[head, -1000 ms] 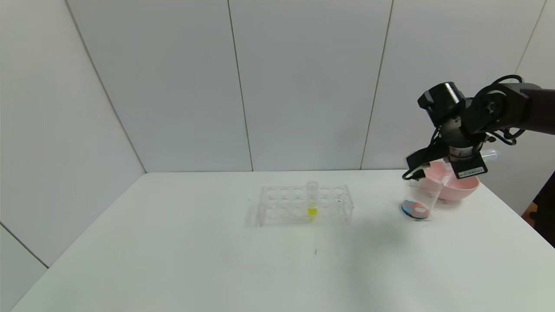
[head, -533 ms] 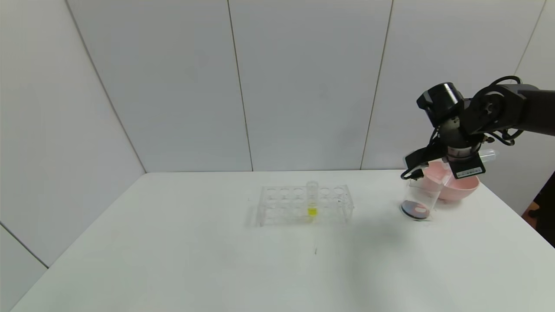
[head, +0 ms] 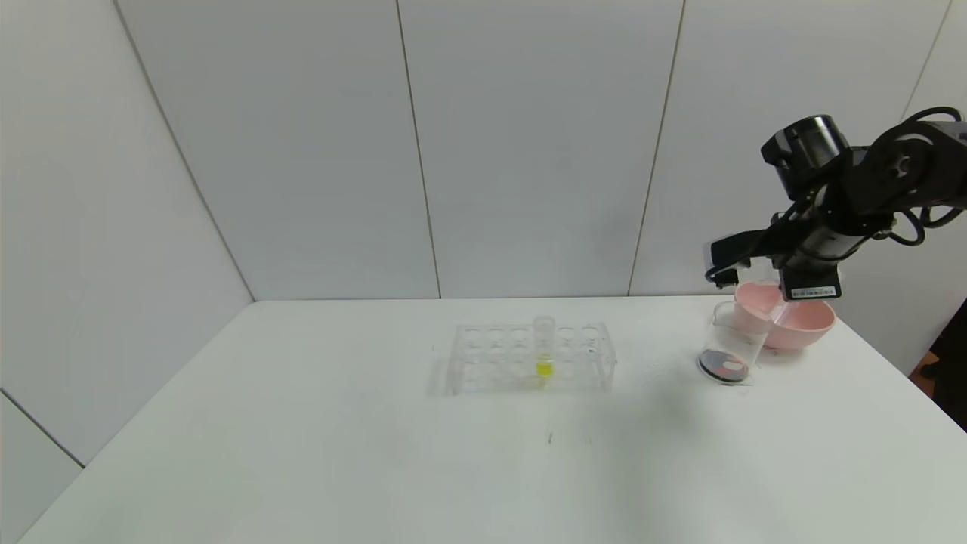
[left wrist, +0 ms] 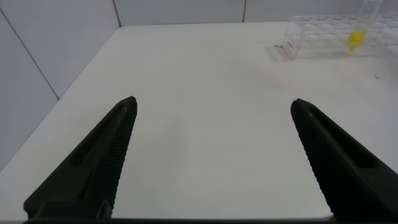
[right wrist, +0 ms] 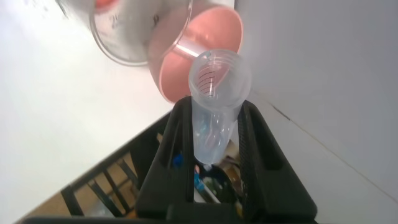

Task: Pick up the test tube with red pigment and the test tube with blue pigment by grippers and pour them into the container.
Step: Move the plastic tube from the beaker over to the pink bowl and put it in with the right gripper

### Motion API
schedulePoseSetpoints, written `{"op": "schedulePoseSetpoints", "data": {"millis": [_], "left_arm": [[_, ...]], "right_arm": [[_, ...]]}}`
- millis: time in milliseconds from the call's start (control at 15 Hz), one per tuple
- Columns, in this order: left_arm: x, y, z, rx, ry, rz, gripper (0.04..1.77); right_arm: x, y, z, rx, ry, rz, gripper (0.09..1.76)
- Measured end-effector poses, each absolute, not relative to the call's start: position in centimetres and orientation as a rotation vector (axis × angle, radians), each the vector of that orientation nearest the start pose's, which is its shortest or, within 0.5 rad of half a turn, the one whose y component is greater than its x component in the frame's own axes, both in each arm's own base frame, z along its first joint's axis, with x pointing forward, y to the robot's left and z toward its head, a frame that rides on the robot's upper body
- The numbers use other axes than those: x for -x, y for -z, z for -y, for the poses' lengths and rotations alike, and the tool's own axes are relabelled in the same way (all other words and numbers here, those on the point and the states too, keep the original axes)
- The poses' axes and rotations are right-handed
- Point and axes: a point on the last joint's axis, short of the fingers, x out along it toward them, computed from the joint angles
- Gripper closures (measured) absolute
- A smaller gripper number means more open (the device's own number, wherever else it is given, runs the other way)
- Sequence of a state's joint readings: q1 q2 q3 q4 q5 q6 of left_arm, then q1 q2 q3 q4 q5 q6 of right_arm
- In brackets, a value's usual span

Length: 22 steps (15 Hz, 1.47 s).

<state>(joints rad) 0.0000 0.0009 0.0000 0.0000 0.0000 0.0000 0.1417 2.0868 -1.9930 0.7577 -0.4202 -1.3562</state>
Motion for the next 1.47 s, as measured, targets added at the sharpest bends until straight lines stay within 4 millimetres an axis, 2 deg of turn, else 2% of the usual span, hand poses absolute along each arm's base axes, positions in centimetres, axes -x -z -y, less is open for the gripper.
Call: {"op": "schedulePoseSetpoints", "data": {"millis": [333,533,733,1200,1467], "left_arm": [[2.3,-7.5,0.0,0.0,0.0,-0.001,0.05],[2.3,-7.5,0.0,0.0,0.0,-0.001,0.05],[2.3,-7.5,0.0,0.0,0.0,-0.001,0.05],[2.3,-7.5,0.0,0.0,0.0,-0.001,0.05],[2.3,-7.5,0.0,0.0,0.0,-0.001,0.05]], "right_arm": [[-37.5,-26.0,-3.2,0.976,-0.43,-0.741,1.37],[-36.1,-26.7,-2.8,0.651,-0.379,-0.703,1.37],[-34.9,-26.8,-2.7,0.414,-0.295,-0.617,1.37],[-31.0,-24.2,-3.0,0.035,-0.164,-0.31,1.37],[-29.1,-22.7,-2.4,-0.019,-0.082,-0.195,1.37]]}}
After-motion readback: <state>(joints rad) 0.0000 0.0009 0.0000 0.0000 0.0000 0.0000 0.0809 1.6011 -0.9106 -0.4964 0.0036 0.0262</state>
